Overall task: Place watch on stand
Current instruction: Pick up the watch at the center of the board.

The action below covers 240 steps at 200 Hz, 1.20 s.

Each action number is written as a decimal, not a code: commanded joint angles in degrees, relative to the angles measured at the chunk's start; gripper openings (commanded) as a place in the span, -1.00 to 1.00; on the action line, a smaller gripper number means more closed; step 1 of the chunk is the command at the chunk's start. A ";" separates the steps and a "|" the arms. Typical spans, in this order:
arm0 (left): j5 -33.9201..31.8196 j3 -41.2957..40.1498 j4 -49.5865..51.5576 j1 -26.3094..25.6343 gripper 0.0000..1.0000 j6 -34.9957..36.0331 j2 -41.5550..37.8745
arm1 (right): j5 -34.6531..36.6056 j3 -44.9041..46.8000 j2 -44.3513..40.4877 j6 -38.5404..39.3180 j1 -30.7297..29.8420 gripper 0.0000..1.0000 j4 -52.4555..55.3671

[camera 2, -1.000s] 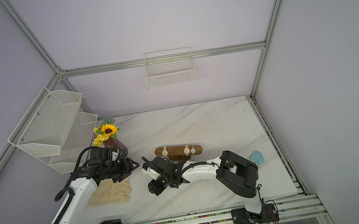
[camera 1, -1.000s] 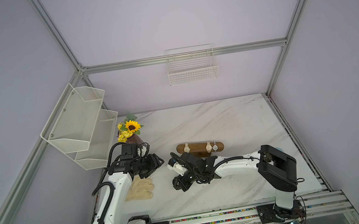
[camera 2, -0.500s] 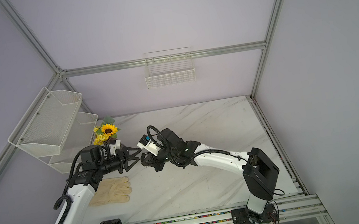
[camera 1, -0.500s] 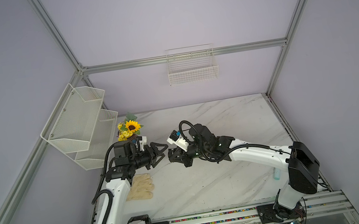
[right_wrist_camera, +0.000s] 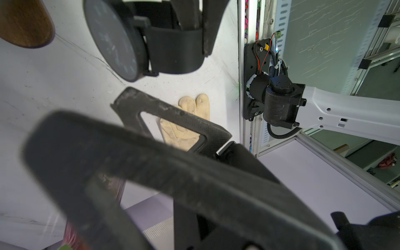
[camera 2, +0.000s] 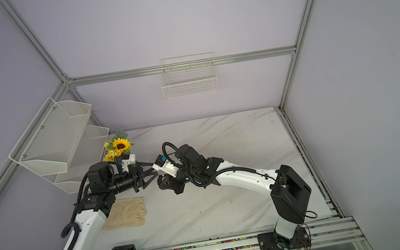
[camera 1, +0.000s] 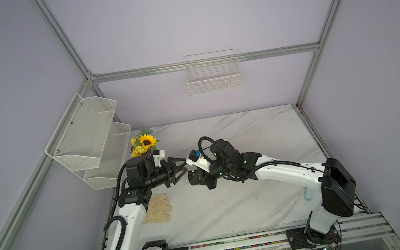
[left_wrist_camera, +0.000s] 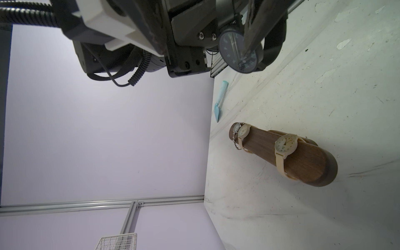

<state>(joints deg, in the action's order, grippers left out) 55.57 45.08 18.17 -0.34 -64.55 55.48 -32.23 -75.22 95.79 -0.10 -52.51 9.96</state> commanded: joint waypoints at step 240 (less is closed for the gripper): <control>-0.22 -0.65 -15.64 -2.29 -0.47 -11.28 4.46 | -0.69 -2.21 3.61 4.52 -0.49 -1.00 0.57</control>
<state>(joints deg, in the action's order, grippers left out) 55.24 43.20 6.87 -2.39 -74.61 60.36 -32.34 -78.91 99.74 2.26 -52.49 10.20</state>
